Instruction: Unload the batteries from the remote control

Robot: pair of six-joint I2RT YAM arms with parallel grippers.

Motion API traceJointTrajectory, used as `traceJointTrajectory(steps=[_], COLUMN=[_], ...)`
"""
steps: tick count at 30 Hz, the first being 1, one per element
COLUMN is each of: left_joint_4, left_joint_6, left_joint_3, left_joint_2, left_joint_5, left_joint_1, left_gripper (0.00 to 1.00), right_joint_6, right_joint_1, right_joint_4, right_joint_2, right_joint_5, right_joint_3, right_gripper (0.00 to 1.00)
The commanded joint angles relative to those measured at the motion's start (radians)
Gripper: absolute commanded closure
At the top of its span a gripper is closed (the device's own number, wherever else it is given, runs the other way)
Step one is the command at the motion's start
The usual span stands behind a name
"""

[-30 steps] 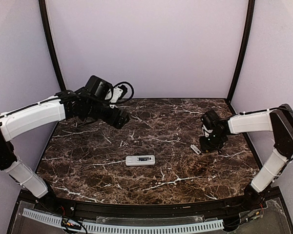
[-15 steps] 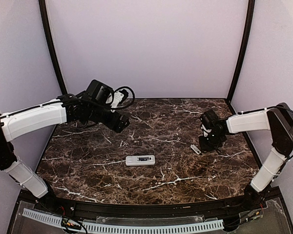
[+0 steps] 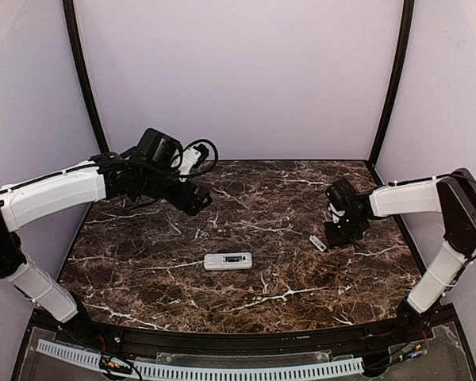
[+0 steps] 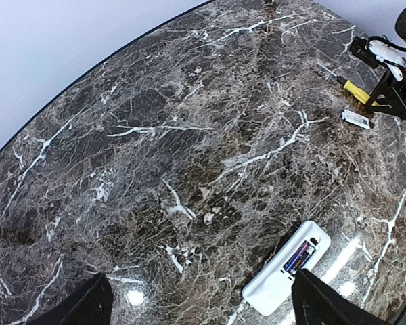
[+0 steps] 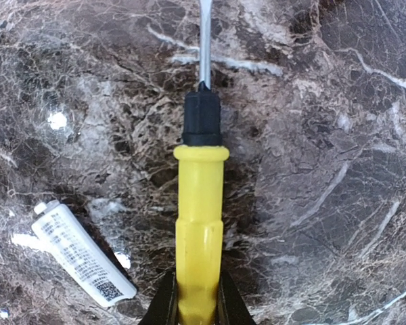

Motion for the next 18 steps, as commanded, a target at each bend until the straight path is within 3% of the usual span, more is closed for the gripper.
traceJointTrajectory(steps=[1, 11, 18], left_joint_4=[0.025, 0.042, 0.070], left_joint_6=[-0.037, -0.084, -0.110], left_joint_3=[-0.016, -0.009, -0.008], left_joint_2=[-0.057, -0.045, -0.022], left_joint_5=[0.152, 0.396, 0.590], left_joint_1=[0.039, 0.116, 0.136], left_gripper=[0.08, 0.12, 0.13], right_joint_6=[-0.024, -0.115, -0.203], right_joint_1=[-0.005, 0.041, 0.148], right_joint_4=[-0.040, -0.035, -0.006], right_joint_2=[-0.065, -0.256, -0.325], right_joint_5=[0.016, -0.025, -0.040], right_joint_3=[0.018, 0.100, 0.163], right_gripper=[1.00, 1.00, 1.00])
